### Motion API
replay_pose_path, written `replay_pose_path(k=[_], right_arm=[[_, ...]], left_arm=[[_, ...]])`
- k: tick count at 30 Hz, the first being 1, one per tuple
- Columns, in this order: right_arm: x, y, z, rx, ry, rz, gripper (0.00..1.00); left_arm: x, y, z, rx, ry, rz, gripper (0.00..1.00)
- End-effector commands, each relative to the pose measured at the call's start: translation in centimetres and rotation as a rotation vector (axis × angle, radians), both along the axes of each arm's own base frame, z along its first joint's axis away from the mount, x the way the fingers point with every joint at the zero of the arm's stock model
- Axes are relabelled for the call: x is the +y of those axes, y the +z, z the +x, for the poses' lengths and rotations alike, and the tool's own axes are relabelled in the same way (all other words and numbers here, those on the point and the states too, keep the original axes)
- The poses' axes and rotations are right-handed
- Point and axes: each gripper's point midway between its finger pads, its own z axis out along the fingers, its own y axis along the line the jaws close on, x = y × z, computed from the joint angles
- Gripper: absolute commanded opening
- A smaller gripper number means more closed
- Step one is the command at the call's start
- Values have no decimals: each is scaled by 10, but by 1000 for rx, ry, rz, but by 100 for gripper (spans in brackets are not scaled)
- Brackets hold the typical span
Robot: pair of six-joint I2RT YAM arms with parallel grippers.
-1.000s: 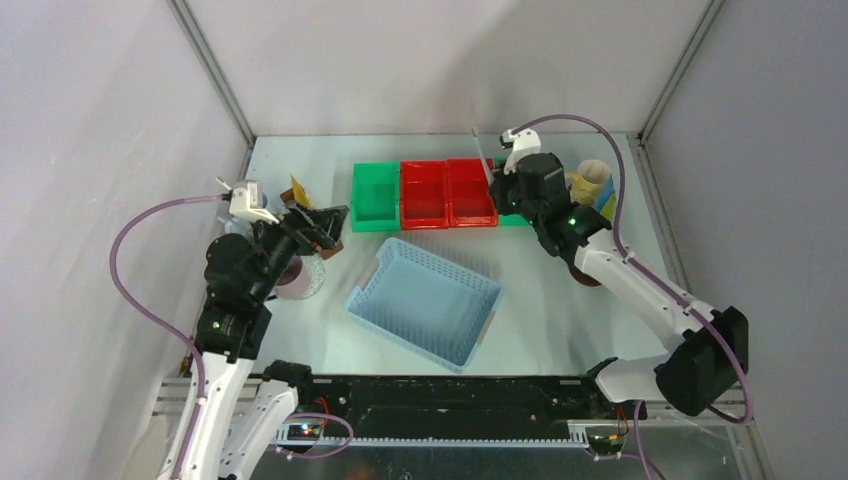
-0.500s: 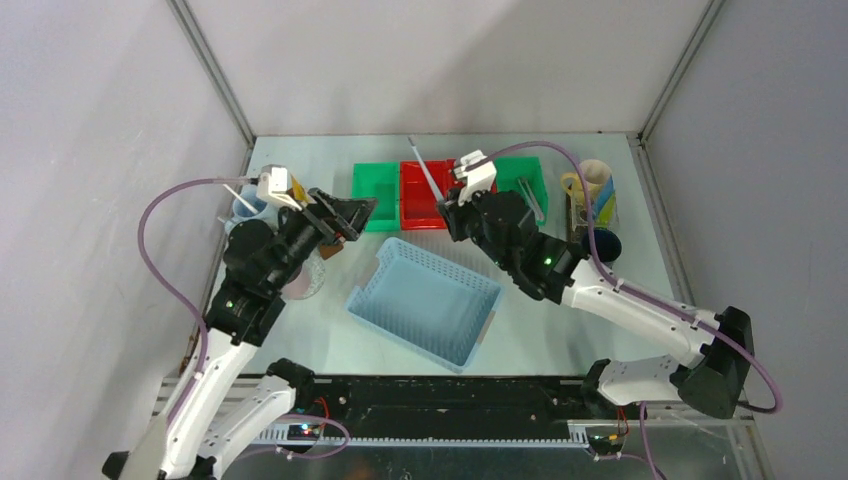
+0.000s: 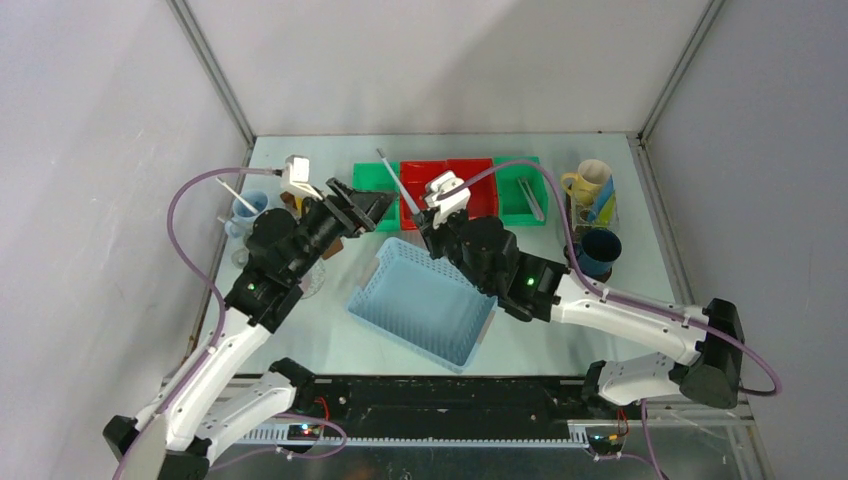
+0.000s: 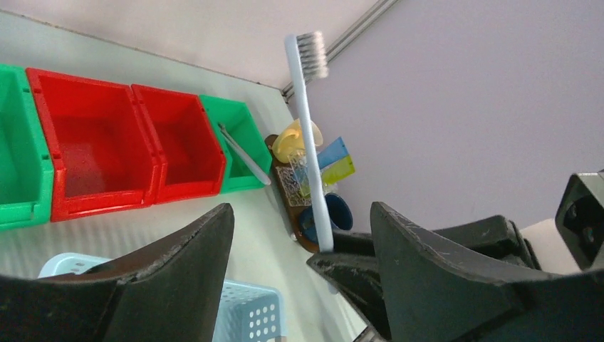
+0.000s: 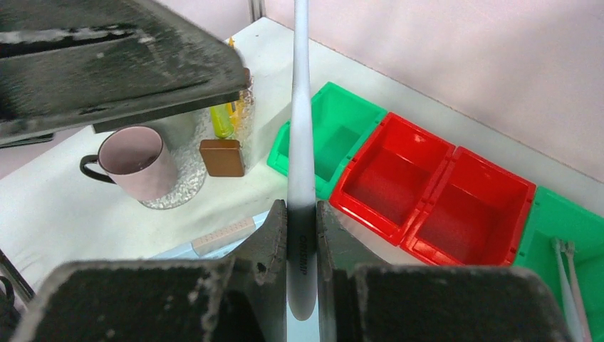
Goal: Prepare toiletry sets of a toothbrush and toothpaste on the tray
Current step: Pick up the toothbrush from the storage box.
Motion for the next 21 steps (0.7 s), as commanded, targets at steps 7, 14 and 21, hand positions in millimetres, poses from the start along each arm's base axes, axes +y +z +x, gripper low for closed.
replay_pose_path(k=[7,14,21], right_arm=[[15,13,-12,-77,11,6,0],[23,7,-20,-74,43,-15,0],[25,3,-23,-62,61,-22,8]], left_arm=[[-5,34,7,-56,11,-98,64],[-5,30,11,-48,24,-107,33],[4,29,10,-71,62,-76,0]])
